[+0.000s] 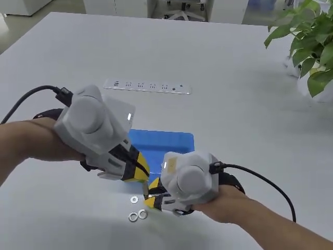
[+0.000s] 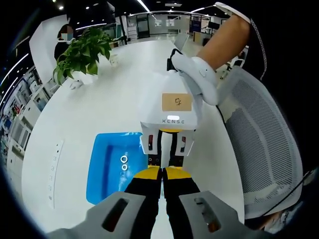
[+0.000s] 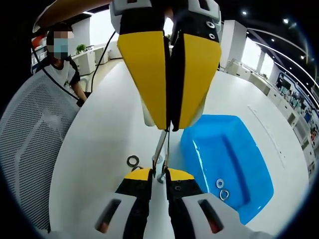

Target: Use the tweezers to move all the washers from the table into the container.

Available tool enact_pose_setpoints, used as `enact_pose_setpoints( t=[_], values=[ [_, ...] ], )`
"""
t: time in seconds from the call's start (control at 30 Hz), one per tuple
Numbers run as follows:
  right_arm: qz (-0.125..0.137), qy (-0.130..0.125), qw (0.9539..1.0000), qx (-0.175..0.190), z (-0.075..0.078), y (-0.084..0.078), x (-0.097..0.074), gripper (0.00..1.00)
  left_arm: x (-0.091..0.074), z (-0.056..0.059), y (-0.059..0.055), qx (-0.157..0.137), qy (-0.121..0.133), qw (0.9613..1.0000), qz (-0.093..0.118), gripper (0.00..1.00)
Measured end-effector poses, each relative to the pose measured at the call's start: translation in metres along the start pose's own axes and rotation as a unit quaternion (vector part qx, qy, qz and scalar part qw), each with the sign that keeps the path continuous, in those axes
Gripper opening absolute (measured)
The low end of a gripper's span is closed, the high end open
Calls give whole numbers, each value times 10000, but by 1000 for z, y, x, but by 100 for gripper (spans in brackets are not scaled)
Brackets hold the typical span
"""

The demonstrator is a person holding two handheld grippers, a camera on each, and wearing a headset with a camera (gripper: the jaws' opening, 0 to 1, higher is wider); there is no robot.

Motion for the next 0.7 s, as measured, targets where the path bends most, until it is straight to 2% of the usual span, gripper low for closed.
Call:
enact_pose_setpoints(
  t=[0.63,0.7],
  values=[
    [-6,-76,10000,28,3,-2,-4,13,2,-2,4,30,1,10000,46,5],
    [-34,-85,10000,28,3,-3,-4,13,4,-2,2,49,4,10000,-7,5]
  ],
)
Point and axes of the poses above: the centre of the closed fingertips' face, and the gripper's own axes: x roughly forward along the fingers, z roughly to its right, y roughly out of its top, the point moved 1 cm from there along -x, roughly backward along the fingers, and after that the axes turned 1 degree about -z, right-handed, at the moved point
